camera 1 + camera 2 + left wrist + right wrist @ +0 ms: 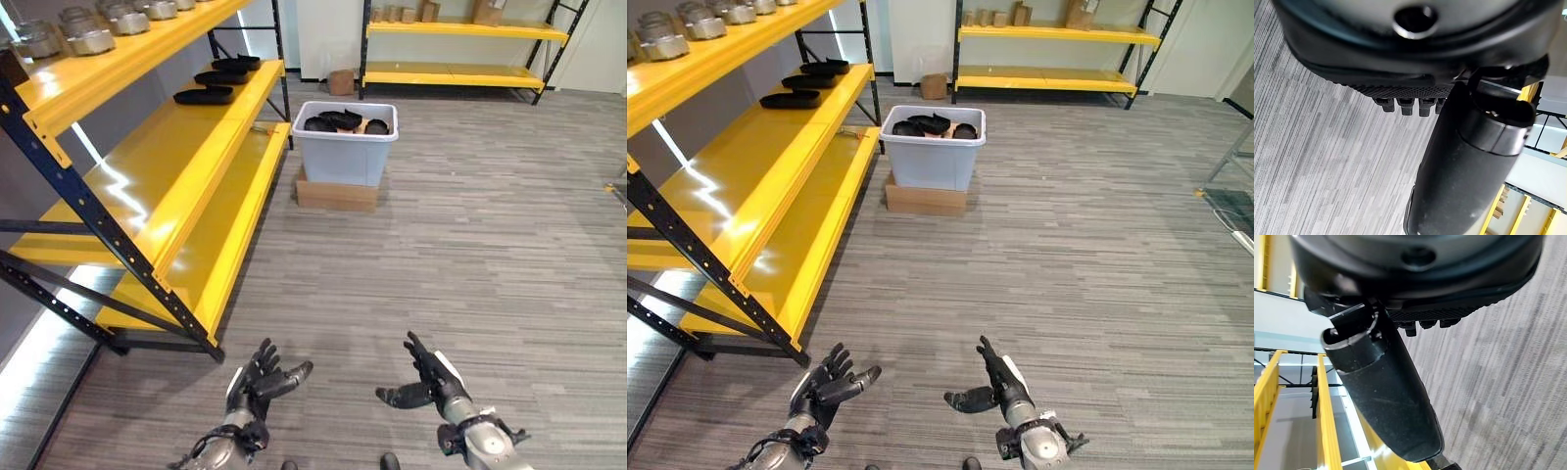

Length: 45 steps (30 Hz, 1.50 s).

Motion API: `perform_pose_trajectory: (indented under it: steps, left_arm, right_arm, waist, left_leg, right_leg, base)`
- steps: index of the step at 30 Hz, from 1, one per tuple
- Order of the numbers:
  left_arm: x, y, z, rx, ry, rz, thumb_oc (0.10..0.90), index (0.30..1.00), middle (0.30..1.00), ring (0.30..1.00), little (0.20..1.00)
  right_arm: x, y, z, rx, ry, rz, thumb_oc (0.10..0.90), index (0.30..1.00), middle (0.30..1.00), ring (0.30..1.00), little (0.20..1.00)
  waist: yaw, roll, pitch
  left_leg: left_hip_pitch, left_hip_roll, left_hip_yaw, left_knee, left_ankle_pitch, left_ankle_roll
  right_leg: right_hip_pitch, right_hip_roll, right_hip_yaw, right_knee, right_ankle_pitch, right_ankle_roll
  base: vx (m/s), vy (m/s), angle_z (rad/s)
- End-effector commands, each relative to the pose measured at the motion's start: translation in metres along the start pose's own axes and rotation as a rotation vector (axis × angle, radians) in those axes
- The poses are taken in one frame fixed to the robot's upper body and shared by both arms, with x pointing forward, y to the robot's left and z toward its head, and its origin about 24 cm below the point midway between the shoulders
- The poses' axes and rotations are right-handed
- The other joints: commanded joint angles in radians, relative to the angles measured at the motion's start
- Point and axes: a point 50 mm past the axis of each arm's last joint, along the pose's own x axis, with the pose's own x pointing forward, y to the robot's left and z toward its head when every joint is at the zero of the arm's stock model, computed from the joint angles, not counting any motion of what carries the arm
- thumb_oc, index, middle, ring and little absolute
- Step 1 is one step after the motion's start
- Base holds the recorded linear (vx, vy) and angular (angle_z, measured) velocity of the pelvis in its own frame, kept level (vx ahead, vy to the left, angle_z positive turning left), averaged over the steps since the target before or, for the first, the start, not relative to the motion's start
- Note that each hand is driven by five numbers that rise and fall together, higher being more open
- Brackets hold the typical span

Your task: Move parts from the plastic box to the shelf.

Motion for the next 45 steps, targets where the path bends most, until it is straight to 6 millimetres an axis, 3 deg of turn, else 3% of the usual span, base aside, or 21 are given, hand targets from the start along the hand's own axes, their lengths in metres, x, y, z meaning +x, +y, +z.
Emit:
perform_pose_trajectory:
  steps: [1, 5, 7, 10, 11, 13, 14, 16, 20, 23, 25, 26, 28, 30, 31, 32, 33, 36, 37, 40, 45]
  left_arm:
    - [0.010, -0.009, 0.046, 0.043, -0.225, -0.073, 0.900, 1.000, 1.000, 1.000, 1.000]
    - [0.012, -0.009, 0.052, 0.074, -0.245, -0.064, 0.900, 1.000, 1.000, 1.000, 1.000]
    - [0.012, -0.007, 0.052, 0.071, -0.245, -0.052, 0.900, 1.000, 1.000, 1.000, 1.000]
    - [0.013, -0.007, 0.054, 0.049, -0.261, -0.040, 0.900, 1.000, 1.000, 1.000, 1.000]
    - [0.014, -0.008, 0.055, 0.044, -0.266, -0.043, 0.900, 1.000, 1.000, 1.000, 1.000]
    - [0.015, -0.010, 0.056, 0.039, -0.272, -0.046, 0.900, 1.000, 1.000, 1.000, 1.000]
    - [0.020, -0.017, 0.056, 0.041, -0.266, -0.071, 0.900, 1.000, 1.000, 1.000, 1.000]
    - [0.021, -0.026, 0.050, 0.041, -0.241, -0.114, 0.900, 1.000, 1.000, 1.000, 1.000]
    - [0.022, -0.031, 0.049, 0.026, -0.236, -0.129, 0.900, 1.000, 1.000, 1.000, 1.000]
    - [0.023, -0.035, 0.048, 0.027, -0.225, -0.141, 0.900, 1.000, 1.000, 1.000, 1.000]
    - [0.023, -0.036, 0.045, 0.030, -0.214, -0.151, 0.900, 1.000, 1.000, 1.000, 1.000]
    - [0.023, -0.036, 0.046, 0.035, -0.214, -0.156, 0.900, 1.000, 1.000, 1.000, 1.000]
    - [0.022, -0.035, 0.046, 0.035, -0.215, -0.160, 0.900, 1.000, 1.000, 1.000, 1.000]
    - [0.021, -0.034, 0.047, 0.038, -0.215, -0.166, 0.900, 1.000, 1.000, 1.000, 1.000]
    - [0.021, -0.033, 0.047, 0.045, -0.213, -0.168, 0.900, 1.000, 1.000, 1.000, 1.000]
    - [0.019, -0.030, 0.044, 0.056, -0.198, -0.161, 0.900, 1.000, 1.000, 1.000, 1.000]
    - [0.017, -0.026, 0.037, 0.073, -0.169, -0.148, 0.900, 1.000, 1.000, 1.000, 1.000]
    - [0.013, -0.019, 0.033, 0.083, -0.156, -0.121, 0.900, 1.000, 1.000, 1.000, 1.000]
    - [0.011, -0.013, 0.032, 0.072, -0.160, -0.095, 0.900, 1.000, 1.000, 1.000, 1.000]
    - [0.010, -0.012, 0.033, 0.068, -0.167, -0.096, 0.900, 1.000, 1.000, 1.000, 1.000]
    - [0.010, -0.012, 0.037, 0.083, -0.179, -0.098, 0.900, 1.000, 1.000, 1.000, 1.000]
  right_arm:
    - [0.009, 0.008, 0.044, 0.101, -0.224, 0.047, 0.900, 1.000, 1.000, 1.000, 1.000]
    - [0.008, 0.014, 0.040, 0.148, -0.206, 0.064, 0.900, 1.000, 1.000, 1.000, 1.000]
    - [0.009, 0.014, 0.039, 0.172, -0.201, 0.064, 0.900, 1.000, 1.000, 1.000, 1.000]
    - [0.011, 0.012, 0.040, 0.216, -0.199, 0.058, 0.900, 1.000, 1.000, 1.000, 1.000]
    - [0.013, 0.010, 0.042, 0.216, -0.204, 0.048, 0.900, 1.000, 1.000, 1.000, 1.000]
    - [0.014, 0.009, 0.043, 0.220, -0.209, 0.039, 0.900, 1.000, 1.000, 1.000, 1.000]
    - [0.013, 0.004, 0.046, 0.210, -0.226, 0.032, 0.900, 1.000, 1.000, 1.000, 1.000]
    - [0.013, -0.004, 0.048, 0.182, -0.231, 0.012, 0.900, 1.000, 1.000, 1.000, 1.000]
    - [0.013, -0.012, 0.054, 0.135, -0.253, -0.018, 0.900, 1.000, 1.000, 1.000, 1.000]
    - [0.011, -0.017, 0.050, 0.138, -0.244, -0.045, 0.900, 1.000, 1.000, 1.000, 1.000]
    - [0.008, -0.020, 0.043, 0.140, -0.220, -0.061, 0.900, 1.000, 1.000, 1.000, 1.000]
    - [0.008, -0.021, 0.042, 0.139, -0.214, -0.065, 0.900, 1.000, 1.000, 1.000, 1.000]
    - [0.008, -0.025, 0.044, 0.130, -0.223, -0.063, 0.900, 1.000, 1.000, 1.000, 1.000]
    - [0.006, -0.027, 0.043, 0.122, -0.219, -0.066, 0.900, 1.000, 1.000, 1.000, 1.000]
    - [0.007, -0.028, 0.044, 0.122, -0.223, -0.075, 0.900, 1.000, 1.000, 1.000, 1.000]
    - [0.005, -0.029, 0.044, 0.122, -0.226, -0.086, 0.900, 1.000, 1.000, 1.000, 1.000]
    - [0.004, -0.027, 0.040, 0.129, -0.215, -0.091, 0.900, 1.000, 1.000, 1.000, 1.000]
    - [0.004, -0.022, 0.035, 0.140, -0.198, -0.083, 0.900, 1.000, 1.000, 1.000, 1.000]
    - [0.005, -0.014, 0.032, 0.148, -0.185, -0.050, 0.900, 1.000, 1.000, 1.000, 1.000]
    - [0.003, -0.009, 0.030, 0.170, -0.179, -0.033, 0.900, 1.000, 1.000, 1.000, 1.000]
    - [0.004, 0.000, 0.029, 0.192, -0.171, 0.006, 0.900, 1.000, 1.000, 1.000, 1.000]
  waist:
    - [0.021, 0.015, 0.005]
    - [0.009, 0.039, 0.093]
    - [0.004, 0.050, 0.113]
    - [-0.014, 0.064, 0.141]
    - [-0.029, 0.069, 0.137]
    - [-0.039, 0.076, 0.133]
    - [-0.070, 0.072, 0.090]
    - [-0.081, 0.084, 0.028]
    - [-0.093, 0.091, 0.003]
    - [-0.105, 0.086, -0.007]
    - [-0.109, 0.070, -0.011]
    - [-0.103, 0.057, -0.007]
    - [-0.069, 0.015, 0.021]
    - [-0.041, -0.022, 0.062]
    - [-0.025, -0.030, 0.083]
    - [-0.008, -0.050, 0.098]
    - [0.012, -0.063, 0.102]
    - [0.047, -0.051, 0.084]
    - [0.055, -0.042, 0.032]
    - [0.051, -0.044, -0.017]
    - [0.051, -0.038, -0.029]
  left_leg:
    - [0.039, -0.098, -0.041, 0.044, 0.021, 0.058]
    - [0.093, -0.098, -0.043, 0.049, 0.022, 0.064]
    - [0.135, -0.102, -0.035, 0.028, 0.019, 0.066]
    - [0.175, -0.116, -0.035, -0.012, 0.017, 0.070]
    - [0.177, -0.121, -0.037, -0.020, 0.013, 0.072]
    - [0.178, -0.119, -0.041, -0.020, 0.011, 0.073]
    - [0.177, -0.117, -0.060, -0.014, -0.006, 0.083]
    - [0.148, -0.083, -0.047, 0.022, -0.010, 0.093]
    - [0.151, -0.030, -0.033, 0.048, -0.004, 0.087]
    - [0.154, 0.005, -0.017, 0.080, 0.002, 0.085]
    - [0.119, 0.005, -0.024, 0.172, 0.010, 0.082]
    - [0.080, -0.013, -0.034, 0.247, 0.009, 0.083]
    - [-0.017, -0.094, -0.067, 0.444, 0.006, 0.072]
    - [-0.081, -0.122, -0.047, 0.525, -0.024, 0.079]
    - [-0.123, -0.131, -0.038, 0.503, -0.048, 0.086]
    - [-0.166, -0.111, -0.016, 0.435, -0.066, 0.094]
    - [-0.214, -0.075, 0.004, 0.292, -0.031, 0.087]
    - [-0.226, -0.048, -0.038, 0.114, 0.075, 0.064]
    - [-0.170, -0.050, -0.074, 0.052, 0.075, 0.060]
    - [-0.149, -0.051, -0.042, 0.036, 0.069, 0.052]
    - [-0.115, -0.064, -0.025, 0.058, 0.045, 0.053]
  right_leg:
    - [-0.074, 0.050, -0.008, 0.220, 0.028, -0.075]
    - [-0.165, 0.093, -0.005, 0.405, 0.036, -0.078]
    - [-0.186, 0.103, -0.033, 0.379, 0.019, -0.076]
    - [-0.202, 0.120, -0.092, 0.218, 0.023, -0.068]
    - [-0.231, 0.125, -0.094, 0.140, 0.030, -0.067]
    - [-0.251, 0.132, -0.081, 0.109, 0.037, -0.066]
    - [-0.259, 0.138, -0.058, 0.082, 0.057, -0.062]
    - [-0.245, 0.142, -0.082, 0.084, 0.077, -0.055]
    - [-0.223, 0.146, -0.102, 0.092, 0.060, -0.056]
    - [-0.212, 0.147, -0.100, 0.101, 0.047, -0.063]
    - [-0.186, 0.147, -0.087, 0.092, 0.043, -0.077]
    - [-0.173, 0.139, -0.080, 0.087, 0.045, -0.084]
    - [-0.128, 0.116, -0.059, 0.072, 0.054, -0.100]
    - [-0.081, 0.097, -0.046, 0.057, 0.063, -0.106]
    - [-0.050, 0.096, -0.036, 0.045, 0.059, -0.106]
    - [-0.011, 0.093, -0.017, 0.034, 0.062, -0.098]
    - [0.036, 0.092, -0.008, 0.022, 0.062, -0.091]
    - [0.101, 0.110, 0.029, 0.007, 0.058, -0.095]
    - [0.106, 0.109, 0.039, 0.022, 0.044, -0.094]
    - [0.090, 0.093, 0.036, 0.038, 0.042, -0.089]
    - [0.088, 0.069, 0.040, 0.054, 0.036, -0.075]
  base:
    - [0.00, 0.208, -0.08]
    - [-0.02, 0.125, -0.10]
    - [0.08, 0.055, -0.18]
    - [0.15, 0.019, -0.15]
    - [0.16, 0.001, 0.15]
    - [0.21, -0.043, 0.07]
    - [0.35, -0.153, 0.54]
    - [0.44, -0.209, 1.41]
    - [0.29, -0.145, 0.53]
    - [0.21, -0.125, 0.03]
    - [0.18, -0.133, 0.30]
    - [0.14, -0.146, 0.61]
    - [0.07, -0.160, 0.26]
    - [0.06, -0.127, -0.38]
    - [0.19, -0.073, -0.32]
    - [0.34, -0.001, -0.09]
    - [0.39, 0.045, 0.02]
    - [0.34, 0.108, -0.16]
    - [0.34, 0.168, -0.74]
    - [0.22, 0.130, -1.22]
    - [0.13, 0.079, -0.20]
